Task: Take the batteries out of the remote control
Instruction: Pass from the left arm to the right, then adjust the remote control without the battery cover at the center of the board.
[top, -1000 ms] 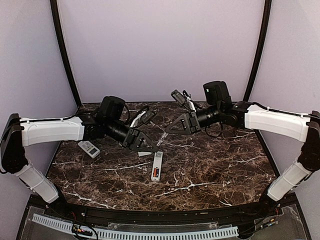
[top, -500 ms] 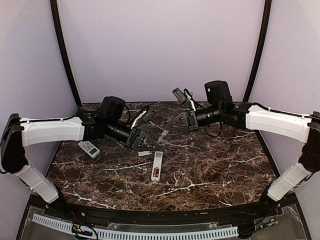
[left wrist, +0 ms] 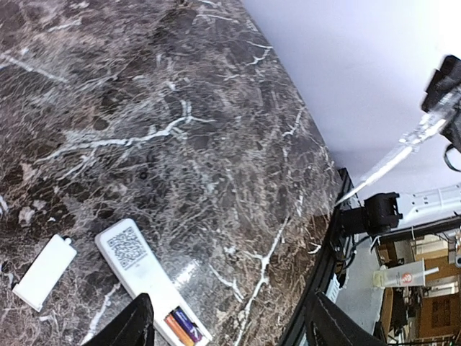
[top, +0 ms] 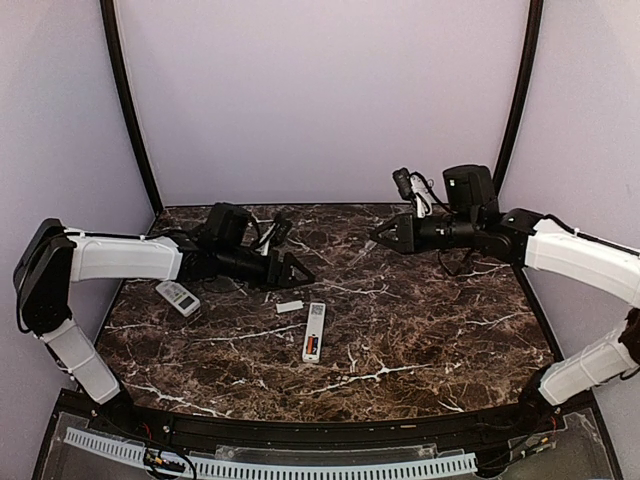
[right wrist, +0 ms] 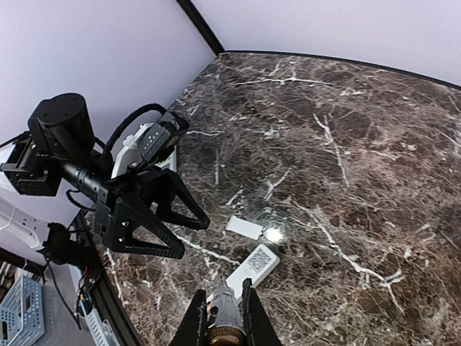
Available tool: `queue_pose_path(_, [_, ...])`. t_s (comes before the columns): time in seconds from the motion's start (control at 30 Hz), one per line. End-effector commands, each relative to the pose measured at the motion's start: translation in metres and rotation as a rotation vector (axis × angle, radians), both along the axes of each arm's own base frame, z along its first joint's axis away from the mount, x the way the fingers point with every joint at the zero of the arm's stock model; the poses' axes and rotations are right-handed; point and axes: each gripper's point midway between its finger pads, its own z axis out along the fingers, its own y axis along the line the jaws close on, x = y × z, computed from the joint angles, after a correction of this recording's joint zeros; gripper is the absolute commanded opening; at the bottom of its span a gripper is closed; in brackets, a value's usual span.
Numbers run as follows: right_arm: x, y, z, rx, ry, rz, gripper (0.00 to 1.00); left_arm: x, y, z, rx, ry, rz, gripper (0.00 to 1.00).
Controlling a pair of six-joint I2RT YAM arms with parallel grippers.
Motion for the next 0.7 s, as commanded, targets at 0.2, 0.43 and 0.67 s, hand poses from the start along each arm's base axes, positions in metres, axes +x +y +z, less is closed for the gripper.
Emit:
queue_pose_path(0.2, [0.014, -0.037, -0.019, -0.076, -0.015, -0.220, 0.00, 0.031, -0.002, -0.068, 0.114, 0.110, 0.132, 0.71])
queue_pose_path(0.43, [0.016, -0.041, -0.024, -0.087, -0.019, -0.243, 0.00, 0.037, -0.010, -0.090, 0.133, 0.144, 0.114, 0.71])
queue_pose_path(0.67, [0.020, -0.041, -0.024, -0.084, -0.023, -0.256, 0.00, 0.040, -0.016, -0.100, 0.145, 0.145, 0.097, 0.71])
